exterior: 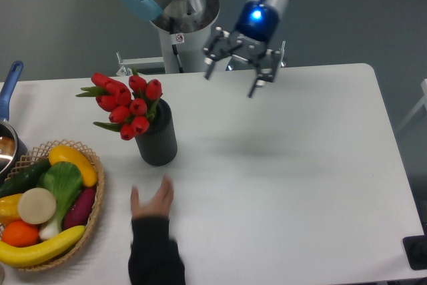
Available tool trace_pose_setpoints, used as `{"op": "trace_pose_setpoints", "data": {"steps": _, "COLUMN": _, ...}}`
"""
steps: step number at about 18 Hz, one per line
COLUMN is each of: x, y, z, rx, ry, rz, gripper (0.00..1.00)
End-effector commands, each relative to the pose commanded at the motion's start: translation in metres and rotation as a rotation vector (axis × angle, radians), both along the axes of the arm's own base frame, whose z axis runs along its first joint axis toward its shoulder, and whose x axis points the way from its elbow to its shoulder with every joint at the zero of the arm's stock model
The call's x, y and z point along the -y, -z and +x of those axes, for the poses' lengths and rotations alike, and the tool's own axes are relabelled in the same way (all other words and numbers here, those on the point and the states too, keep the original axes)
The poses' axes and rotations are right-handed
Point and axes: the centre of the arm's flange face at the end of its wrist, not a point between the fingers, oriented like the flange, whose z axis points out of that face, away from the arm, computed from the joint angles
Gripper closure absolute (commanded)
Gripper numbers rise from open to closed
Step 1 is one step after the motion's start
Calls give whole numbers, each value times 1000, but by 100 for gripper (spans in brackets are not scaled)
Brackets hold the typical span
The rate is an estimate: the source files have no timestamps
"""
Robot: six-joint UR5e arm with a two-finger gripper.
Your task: Insert the flowers into the vase
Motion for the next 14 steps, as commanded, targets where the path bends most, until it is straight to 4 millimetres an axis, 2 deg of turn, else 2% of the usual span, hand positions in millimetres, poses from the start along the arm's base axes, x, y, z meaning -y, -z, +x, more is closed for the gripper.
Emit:
{"op": "trace_pose_setpoints", "data": {"steps": 4, "x": -35, "y": 13, "z": -25, "rx": -61, "ry": -19, "rz": -281, "gripper": 0}}
{"op": "trace_pose_setpoints", "data": {"steps": 5, "x": -54, "y": 13, "z": -26, "rx": -92, "ry": -24, "rz": -371, "gripper": 0}}
{"op": "trace_pose_setpoints", "data": {"steps": 7, "x": -64, "y": 13, "z": -42, "rx": -137, "ry": -63, "rz": -486, "gripper": 0}}
{"op": "trace_pose_setpoints", "data": {"steps": 9, "x": -88, "y": 10, "z": -45, "rx": -187, "ry": -49, "rz": -558, "gripper": 0}}
{"op": "trace_pose_setpoints", "data": {"steps": 10, "x": -94, "y": 11, "z": -46, "rx": -204, "ry": -49, "rz": -588, "gripper": 0}}
{"op": "trace_pose_setpoints", "data": {"steps": 14, "x": -90, "y": 20, "z": -54, "rx": -191, "ry": -57, "rz": -726, "gripper": 0}}
